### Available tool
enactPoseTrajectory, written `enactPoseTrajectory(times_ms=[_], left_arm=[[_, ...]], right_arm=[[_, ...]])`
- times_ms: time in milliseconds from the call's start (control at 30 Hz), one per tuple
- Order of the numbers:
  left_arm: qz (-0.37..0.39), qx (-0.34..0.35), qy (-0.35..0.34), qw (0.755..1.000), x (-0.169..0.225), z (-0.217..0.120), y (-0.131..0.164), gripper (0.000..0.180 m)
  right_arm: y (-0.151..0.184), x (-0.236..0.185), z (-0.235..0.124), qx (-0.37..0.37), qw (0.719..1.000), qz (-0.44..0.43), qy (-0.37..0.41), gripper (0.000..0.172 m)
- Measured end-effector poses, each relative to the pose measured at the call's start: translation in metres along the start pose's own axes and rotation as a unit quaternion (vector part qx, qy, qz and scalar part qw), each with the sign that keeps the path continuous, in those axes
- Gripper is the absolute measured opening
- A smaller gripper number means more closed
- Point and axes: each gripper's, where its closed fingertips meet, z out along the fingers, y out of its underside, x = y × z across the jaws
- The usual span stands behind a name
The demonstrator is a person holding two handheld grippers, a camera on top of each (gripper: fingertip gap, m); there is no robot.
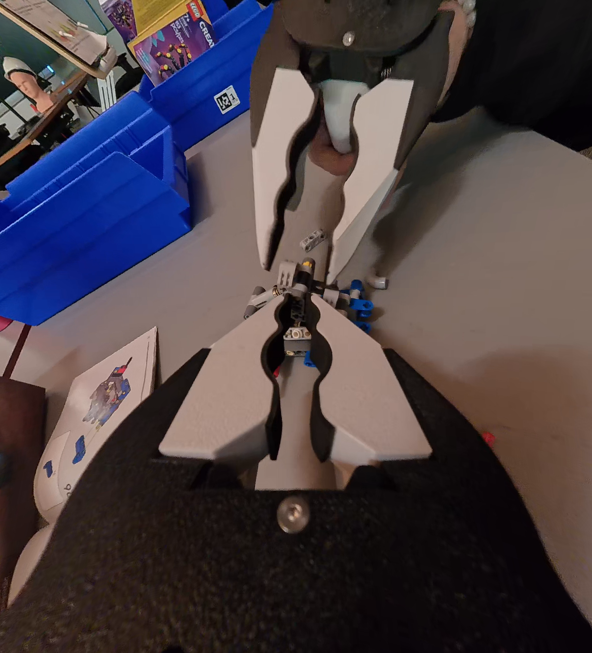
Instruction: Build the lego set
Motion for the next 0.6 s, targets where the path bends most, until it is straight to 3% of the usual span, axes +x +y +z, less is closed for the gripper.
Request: enactPoseTrajectory(times_ms=[33, 100, 200, 600], left_arm=[[0.002, -0.002, -0.001, 1.0, -0.0002, -0.0001, 0.0002, 0.004], [0.004, -0.006, -0.005, 1.0, -0.0012, 0.0003, 0.0003, 0.004], [0.01, -0.01, -0.006, 1.0, -0.0004, 0.0009, -0.0001, 0.004], [0.037, -0.005, 0.003, 0.999, 0.0055, -0.0001, -0.004, 0.004]], right_arm=[[-0.0032, 0.0002, -0.0015, 0.008, 1.0, 0.002, 0.001, 0.032], [-0.0058, -0.0006, -0.0006, 0.01, 1.0, -0.006, 0.001, 0.035], [-0.0083, -0.0015, 0.0038, 0.011, 0.999, -0.048, 0.011, 0.013], [-0.0091, -0.0073, 0.0004, 0.001, 0.992, -0.125, -0.012, 0.013]])
